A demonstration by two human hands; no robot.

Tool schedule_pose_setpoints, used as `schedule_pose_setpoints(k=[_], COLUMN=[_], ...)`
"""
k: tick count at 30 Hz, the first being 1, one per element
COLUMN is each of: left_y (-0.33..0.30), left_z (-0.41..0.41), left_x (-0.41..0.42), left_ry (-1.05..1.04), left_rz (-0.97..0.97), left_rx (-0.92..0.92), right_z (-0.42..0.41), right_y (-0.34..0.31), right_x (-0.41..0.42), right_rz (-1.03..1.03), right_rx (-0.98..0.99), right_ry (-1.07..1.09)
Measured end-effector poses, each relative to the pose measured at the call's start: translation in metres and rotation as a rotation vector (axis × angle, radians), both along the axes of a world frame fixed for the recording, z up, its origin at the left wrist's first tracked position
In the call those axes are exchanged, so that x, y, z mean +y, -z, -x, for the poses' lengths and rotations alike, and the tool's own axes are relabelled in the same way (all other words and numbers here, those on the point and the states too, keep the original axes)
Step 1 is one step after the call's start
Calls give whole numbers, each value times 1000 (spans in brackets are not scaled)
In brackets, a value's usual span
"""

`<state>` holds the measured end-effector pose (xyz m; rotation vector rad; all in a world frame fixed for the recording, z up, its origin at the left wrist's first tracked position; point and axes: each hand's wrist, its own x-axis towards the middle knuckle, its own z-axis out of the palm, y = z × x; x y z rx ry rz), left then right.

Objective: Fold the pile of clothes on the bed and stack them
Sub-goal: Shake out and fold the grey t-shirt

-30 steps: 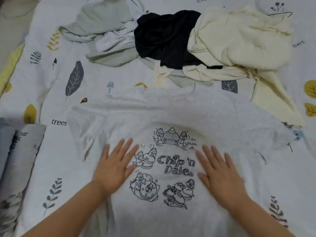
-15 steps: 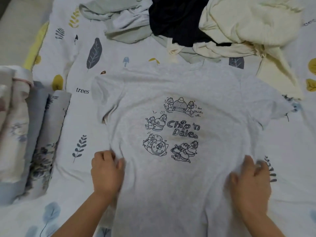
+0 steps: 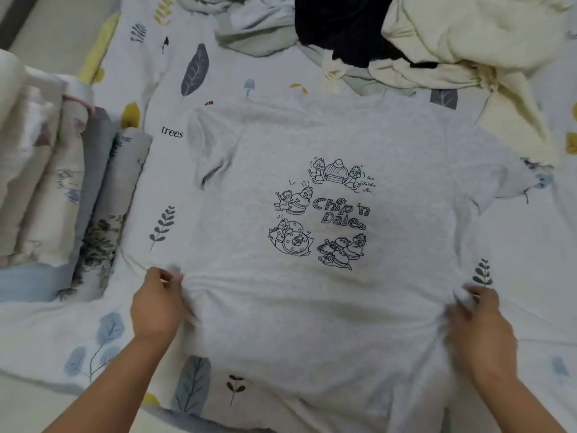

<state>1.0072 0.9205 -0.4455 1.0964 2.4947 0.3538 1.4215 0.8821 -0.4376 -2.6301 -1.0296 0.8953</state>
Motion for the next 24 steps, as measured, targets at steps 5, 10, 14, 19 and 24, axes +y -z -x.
schedule_pose_setpoints(k=[5,10,14,19,24], left_y=[3,0,-3,-9,-8], left_z=[-10,-8,4,19,4], left_x=[-33,-57,-63,-63,-57], left_ry=[56,-35,-35,96,340], left_rz=[222,88,105,225,309], left_rx=[-205,-335,-219,24,43], right_z=[17,20,-3,-30,-21], right_y=[-5,-5,-4,2,5], right_x=[-32,-74,-86,-95,-97], right_rz=[214,354,384,412,442], right_rx=[92,290,218,147,196], right_ry=[140,32,23,7,-9])
